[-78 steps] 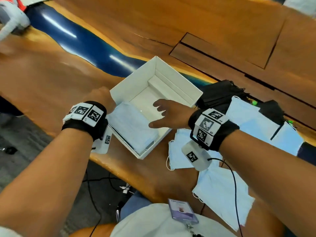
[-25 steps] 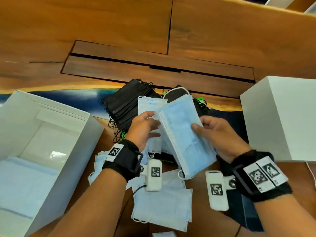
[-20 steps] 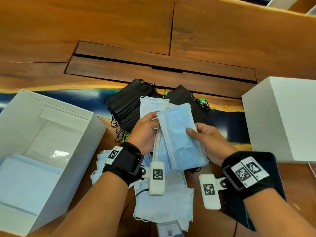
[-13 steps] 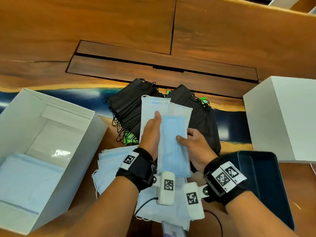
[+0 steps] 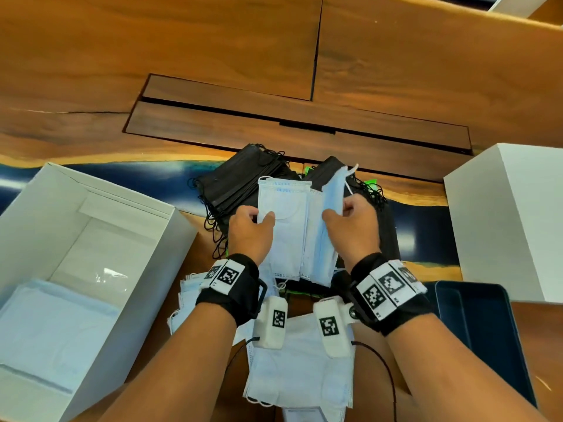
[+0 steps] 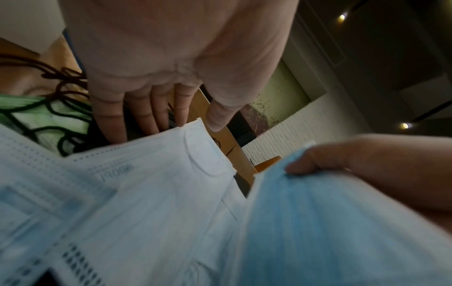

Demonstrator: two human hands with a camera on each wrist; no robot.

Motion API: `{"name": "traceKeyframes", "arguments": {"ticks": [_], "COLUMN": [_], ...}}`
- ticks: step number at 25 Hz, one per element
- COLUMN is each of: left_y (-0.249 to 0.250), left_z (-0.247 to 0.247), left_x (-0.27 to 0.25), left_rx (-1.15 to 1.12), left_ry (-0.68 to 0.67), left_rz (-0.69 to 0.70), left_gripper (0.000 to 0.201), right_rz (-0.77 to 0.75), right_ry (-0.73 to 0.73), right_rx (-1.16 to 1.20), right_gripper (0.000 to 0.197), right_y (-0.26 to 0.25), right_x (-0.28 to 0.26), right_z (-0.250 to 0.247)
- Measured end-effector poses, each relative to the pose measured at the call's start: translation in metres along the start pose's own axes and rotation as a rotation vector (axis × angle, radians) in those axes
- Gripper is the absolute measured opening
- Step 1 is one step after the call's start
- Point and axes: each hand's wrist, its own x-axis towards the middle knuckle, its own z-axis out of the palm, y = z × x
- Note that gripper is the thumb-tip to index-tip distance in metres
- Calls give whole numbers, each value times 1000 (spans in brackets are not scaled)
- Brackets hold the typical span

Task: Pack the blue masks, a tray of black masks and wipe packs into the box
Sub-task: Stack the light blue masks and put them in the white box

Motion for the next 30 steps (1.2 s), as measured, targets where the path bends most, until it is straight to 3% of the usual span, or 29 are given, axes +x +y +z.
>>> {"name": "traceKeyframes", "arguments": {"ticks": [2,5,6,8,10,13,17,21,26,30], "left_y": [3,11,12,9,5,1,3,9,17,17], "left_z": [0,-3,-5,-8,-7,-6,-7,-8,-5,-6], "left_x": [-2,-5,-3,2,7,7,4,-3,-16,-15], "left_rx": [-18,-63,-69,-48,-22,39,79,73,25,33], "left_ry": [-50,-72,-73,-79,-118,-225,-296,-334,-451,-444], "left_rz": [15,1,-9,-11,-1,20,39,22,51,-12], "left_gripper": [40,47,49,46,29,25,36,34,32,28], "right_rz": [-59,-9,14,15,61,162,169,157,220,310], "right_ry": [-51,-312,-338,-237,-153,-210,-305,-424,-432,-296], "right_rx": [-95,-82,-65,-58,-104,-124,61,81,284,381], "right_gripper": [16,33,37,34,37,46,21,37,36,27], "right_y": [-12,-16,-13,-4,7,20,22,23,26,30], "right_x": [-3,-6,-5,2,10,17,18,15,11,20], "right_z": [19,51,55,53,44,40,45,50,34,0]}}
